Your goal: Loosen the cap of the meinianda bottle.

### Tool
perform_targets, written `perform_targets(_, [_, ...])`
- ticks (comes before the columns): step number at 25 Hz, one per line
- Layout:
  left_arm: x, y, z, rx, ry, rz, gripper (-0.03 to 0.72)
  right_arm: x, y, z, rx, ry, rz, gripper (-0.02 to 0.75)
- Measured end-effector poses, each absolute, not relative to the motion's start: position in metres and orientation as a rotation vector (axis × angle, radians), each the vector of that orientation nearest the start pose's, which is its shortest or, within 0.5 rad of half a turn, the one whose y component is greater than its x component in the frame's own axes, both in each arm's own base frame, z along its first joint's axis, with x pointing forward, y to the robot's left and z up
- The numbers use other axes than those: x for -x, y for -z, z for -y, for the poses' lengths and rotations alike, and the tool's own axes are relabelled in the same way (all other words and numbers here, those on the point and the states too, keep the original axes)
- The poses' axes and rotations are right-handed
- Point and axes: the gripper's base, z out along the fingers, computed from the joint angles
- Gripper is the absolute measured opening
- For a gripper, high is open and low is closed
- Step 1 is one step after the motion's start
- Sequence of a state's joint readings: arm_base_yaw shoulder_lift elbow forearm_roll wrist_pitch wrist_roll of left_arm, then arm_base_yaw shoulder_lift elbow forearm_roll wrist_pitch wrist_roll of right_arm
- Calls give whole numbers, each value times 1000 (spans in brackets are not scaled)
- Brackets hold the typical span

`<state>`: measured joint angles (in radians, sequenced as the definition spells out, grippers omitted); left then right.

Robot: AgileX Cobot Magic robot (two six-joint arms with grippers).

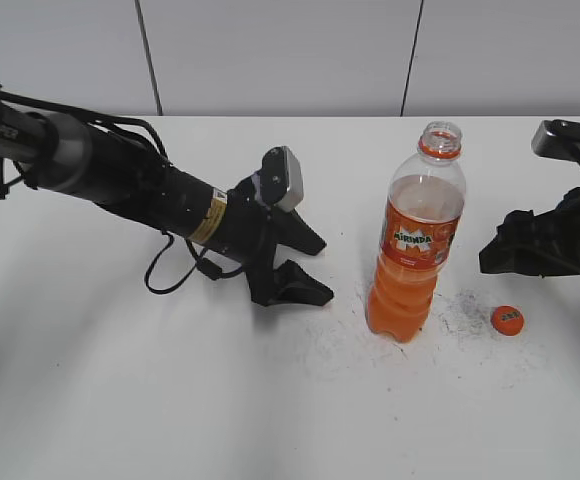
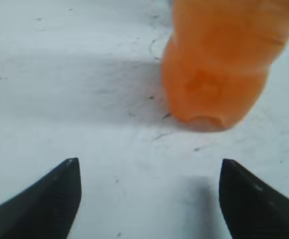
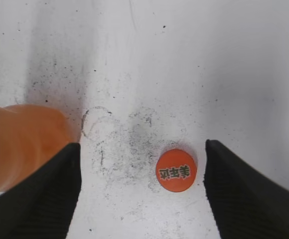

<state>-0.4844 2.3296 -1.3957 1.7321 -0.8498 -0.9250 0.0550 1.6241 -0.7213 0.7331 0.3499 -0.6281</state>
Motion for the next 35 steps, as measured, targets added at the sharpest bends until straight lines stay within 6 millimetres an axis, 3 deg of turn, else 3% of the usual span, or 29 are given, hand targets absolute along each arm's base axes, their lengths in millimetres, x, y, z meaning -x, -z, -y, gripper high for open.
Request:
perform_targets(8, [-357,-114,229,-1531,406,-1808,675,-269,-185,-41,120,-416,-2606,566])
perform_targets(15, [-361,-156,192,-915,-49,-2143,670,-251,-213,-45,235,-458,-2573,566])
perform_targets(20, [-341,-176,180,-544,-263,-2349,657,-237,-232,-47,265,-497,-2546,566])
perform_targets(23, [-325,-190,177,-400,-266,-2460,648,-227,-239,-48,300,-514,-2559,566])
perform_targets(26, [-305,-211,177,-380,-230,-2539,638,-217,-245,-48,324,-517,-2588,566])
perform_targets(30, [-277,-255,172,-403,-195,-2536,622,-206,-255,-48,351,-526,-2577,565])
perform_targets(35, [-236,-314,151,-444,-86,-2456,585,-182,-273,-50,426,-564,-2557,565])
